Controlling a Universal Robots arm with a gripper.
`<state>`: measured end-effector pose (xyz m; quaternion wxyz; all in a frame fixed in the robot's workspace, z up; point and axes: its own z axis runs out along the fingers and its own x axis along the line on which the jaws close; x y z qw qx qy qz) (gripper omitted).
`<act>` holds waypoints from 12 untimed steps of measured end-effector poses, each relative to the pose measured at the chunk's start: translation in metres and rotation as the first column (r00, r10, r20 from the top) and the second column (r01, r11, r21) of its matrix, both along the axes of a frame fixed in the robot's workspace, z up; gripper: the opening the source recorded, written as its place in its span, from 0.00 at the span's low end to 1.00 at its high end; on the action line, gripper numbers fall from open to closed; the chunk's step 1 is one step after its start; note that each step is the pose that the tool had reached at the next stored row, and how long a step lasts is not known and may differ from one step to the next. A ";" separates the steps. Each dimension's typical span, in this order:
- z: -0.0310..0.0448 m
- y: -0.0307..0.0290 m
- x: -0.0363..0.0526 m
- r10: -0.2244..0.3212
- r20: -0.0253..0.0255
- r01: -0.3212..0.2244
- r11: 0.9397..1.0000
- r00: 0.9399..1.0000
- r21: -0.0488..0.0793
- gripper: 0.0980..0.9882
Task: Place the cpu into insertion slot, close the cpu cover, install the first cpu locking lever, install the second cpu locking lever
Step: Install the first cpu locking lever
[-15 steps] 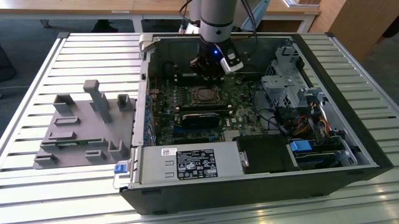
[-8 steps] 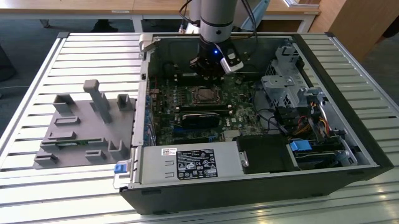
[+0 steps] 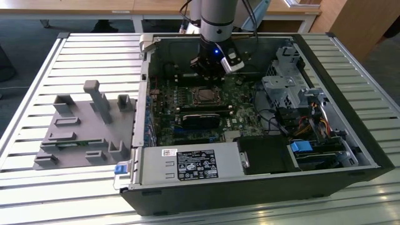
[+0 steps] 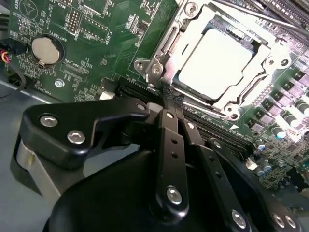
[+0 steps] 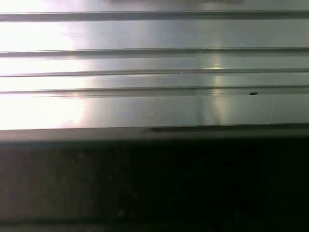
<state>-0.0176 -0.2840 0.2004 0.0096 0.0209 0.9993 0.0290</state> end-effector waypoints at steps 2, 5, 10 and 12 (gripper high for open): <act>-0.0009 0.0000 0.0001 0.000 0.000 0.000 1.000 1.000 -0.003 0.01; -0.0021 0.0001 0.0003 0.000 -0.001 0.000 1.000 1.000 -0.008 0.01; -0.0030 0.0004 0.0007 0.000 0.000 0.000 1.000 1.000 -0.009 0.01; -0.0019 0.0005 0.0008 0.000 0.000 0.000 1.000 1.000 -0.008 0.01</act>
